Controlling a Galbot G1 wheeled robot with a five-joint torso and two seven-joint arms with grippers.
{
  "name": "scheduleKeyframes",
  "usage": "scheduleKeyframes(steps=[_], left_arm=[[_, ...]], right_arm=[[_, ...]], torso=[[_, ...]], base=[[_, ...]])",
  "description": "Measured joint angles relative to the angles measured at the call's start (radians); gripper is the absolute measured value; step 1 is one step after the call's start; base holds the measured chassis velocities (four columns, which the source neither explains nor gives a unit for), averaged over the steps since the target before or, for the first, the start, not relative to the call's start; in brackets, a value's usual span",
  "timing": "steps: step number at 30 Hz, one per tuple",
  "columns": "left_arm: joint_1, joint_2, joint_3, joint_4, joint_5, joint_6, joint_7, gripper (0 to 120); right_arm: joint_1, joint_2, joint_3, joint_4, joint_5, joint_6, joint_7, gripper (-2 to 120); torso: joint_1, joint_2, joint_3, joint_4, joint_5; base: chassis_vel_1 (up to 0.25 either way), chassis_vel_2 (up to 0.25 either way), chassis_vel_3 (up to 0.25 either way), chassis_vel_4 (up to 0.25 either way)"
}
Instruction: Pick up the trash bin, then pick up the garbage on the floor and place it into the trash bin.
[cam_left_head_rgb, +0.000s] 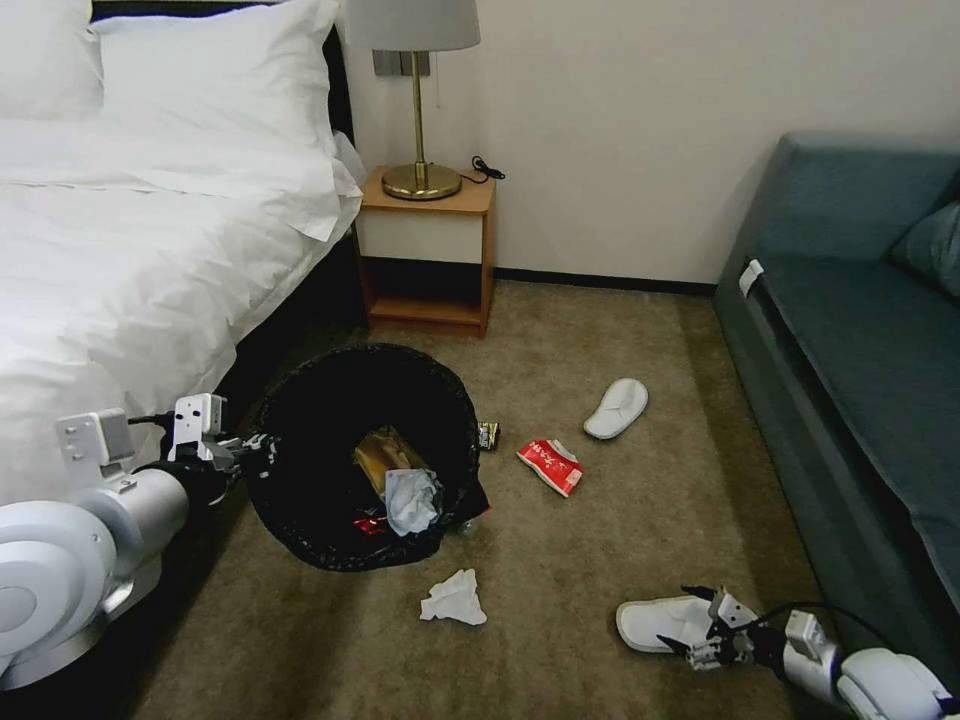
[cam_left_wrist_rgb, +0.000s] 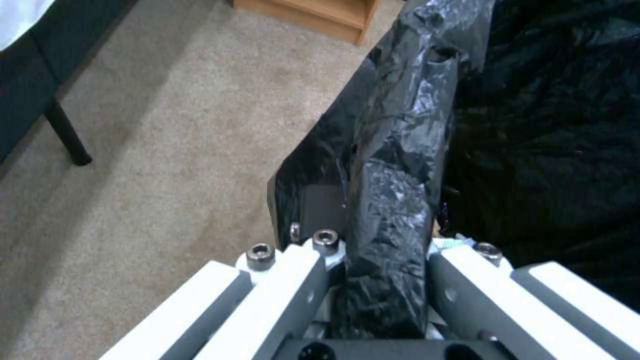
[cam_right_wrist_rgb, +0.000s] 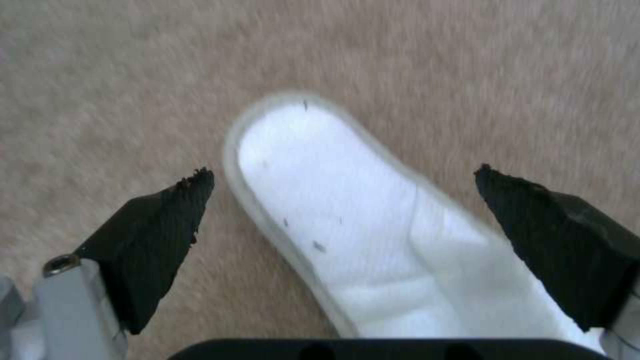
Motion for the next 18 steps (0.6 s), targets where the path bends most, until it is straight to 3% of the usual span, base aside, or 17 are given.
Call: scheduleKeyframes(steps=[8, 18], left_arm=[[-0.009, 0.001, 0.013, 0.006, 0.004, 0.0, 0.004, 2], [-0.014, 0.0, 0.016, 0.016, 0.011, 0.0, 0.018, 2]], right_arm=[[0.04, 0.014, -0.009, -0.079, -0.007, 0.013, -0.011, 100], [0.027, -0.018, 0.008, -0.064, 0.019, 0.015, -0.011, 100]], torso=[[0.0, 0.0, 0.0, 0.0, -0.0001], [0.0, 0.0, 0.0, 0.0, 0.0]], base=[[0.0, 0.0, 0.0, 0.0], [0.0, 0.0, 0.0, 0.0]])
